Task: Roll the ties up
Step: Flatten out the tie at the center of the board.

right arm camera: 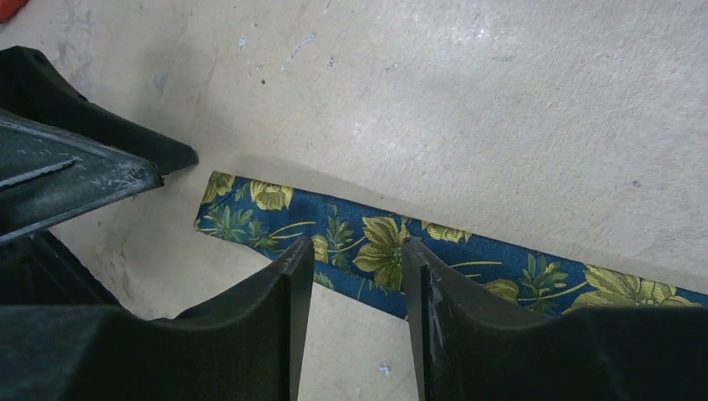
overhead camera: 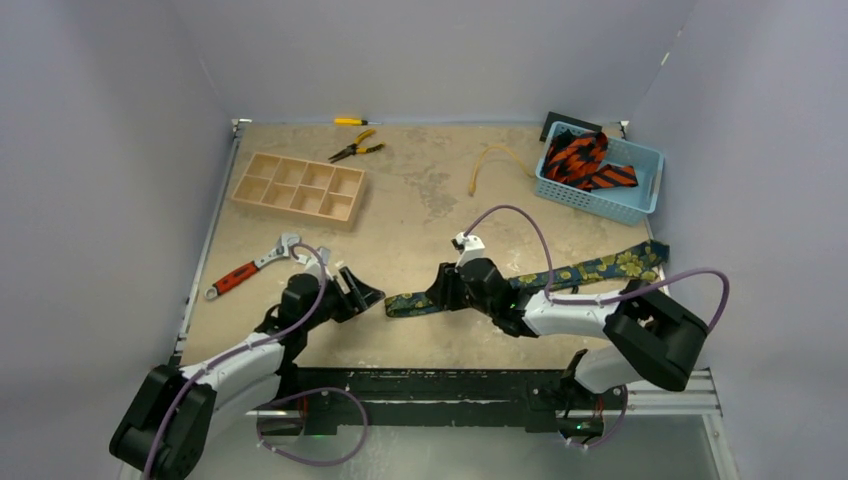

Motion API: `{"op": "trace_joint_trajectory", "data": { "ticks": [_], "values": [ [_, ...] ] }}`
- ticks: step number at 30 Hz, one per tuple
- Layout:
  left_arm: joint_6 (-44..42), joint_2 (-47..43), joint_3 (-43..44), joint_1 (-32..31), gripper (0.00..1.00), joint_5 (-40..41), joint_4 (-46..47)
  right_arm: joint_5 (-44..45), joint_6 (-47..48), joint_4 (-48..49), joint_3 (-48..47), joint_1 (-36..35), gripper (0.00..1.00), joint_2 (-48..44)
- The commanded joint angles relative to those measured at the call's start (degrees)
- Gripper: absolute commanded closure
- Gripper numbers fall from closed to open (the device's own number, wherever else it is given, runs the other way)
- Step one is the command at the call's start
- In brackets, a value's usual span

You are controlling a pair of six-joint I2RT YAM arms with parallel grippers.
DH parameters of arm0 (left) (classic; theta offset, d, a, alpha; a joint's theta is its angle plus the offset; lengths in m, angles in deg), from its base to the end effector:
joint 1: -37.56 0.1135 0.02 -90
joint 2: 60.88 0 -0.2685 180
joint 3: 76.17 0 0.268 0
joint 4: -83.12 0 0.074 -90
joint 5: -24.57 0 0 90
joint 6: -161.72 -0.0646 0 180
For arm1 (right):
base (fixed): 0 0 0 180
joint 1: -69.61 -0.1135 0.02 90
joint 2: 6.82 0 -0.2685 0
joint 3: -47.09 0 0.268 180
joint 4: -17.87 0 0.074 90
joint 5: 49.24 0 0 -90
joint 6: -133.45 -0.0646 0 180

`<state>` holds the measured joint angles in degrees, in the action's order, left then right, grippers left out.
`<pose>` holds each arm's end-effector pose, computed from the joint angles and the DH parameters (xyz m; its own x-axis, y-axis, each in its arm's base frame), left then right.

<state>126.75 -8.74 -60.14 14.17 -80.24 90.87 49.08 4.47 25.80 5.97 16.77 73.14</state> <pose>0.1695 -0.0913 0.1027 -0.7336 -0.5459 -0.4049 -0.0190 0.6119 -0.7907 0.1888 0.2337 0.1390 -0.6901 0.1200 -0.7137 -0.3595 0.7991 0.4819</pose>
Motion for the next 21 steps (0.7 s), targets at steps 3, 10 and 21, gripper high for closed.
{"op": "trace_joint_trajectory", "data": {
  "ticks": [3, 10, 21],
  "values": [
    [5.4, 2.2, 2.7, -0.6, 0.32, -5.0, 7.2, 0.1, 1.6, 8.8, 3.8, -1.4, 0.55, 2.1],
    [6.7, -1.5, 9.2, -1.3, 0.45, -5.7, 3.2, 0.0, -0.2, 11.6, 8.0, -1.9, 0.60, 4.0],
    [8.7, 9.1, 9.6, -11.0, 0.97, -3.4, 12.7, 3.2, -5.0, 10.0, 10.3, -2.6, 0.60, 3.6]
  ]
}}
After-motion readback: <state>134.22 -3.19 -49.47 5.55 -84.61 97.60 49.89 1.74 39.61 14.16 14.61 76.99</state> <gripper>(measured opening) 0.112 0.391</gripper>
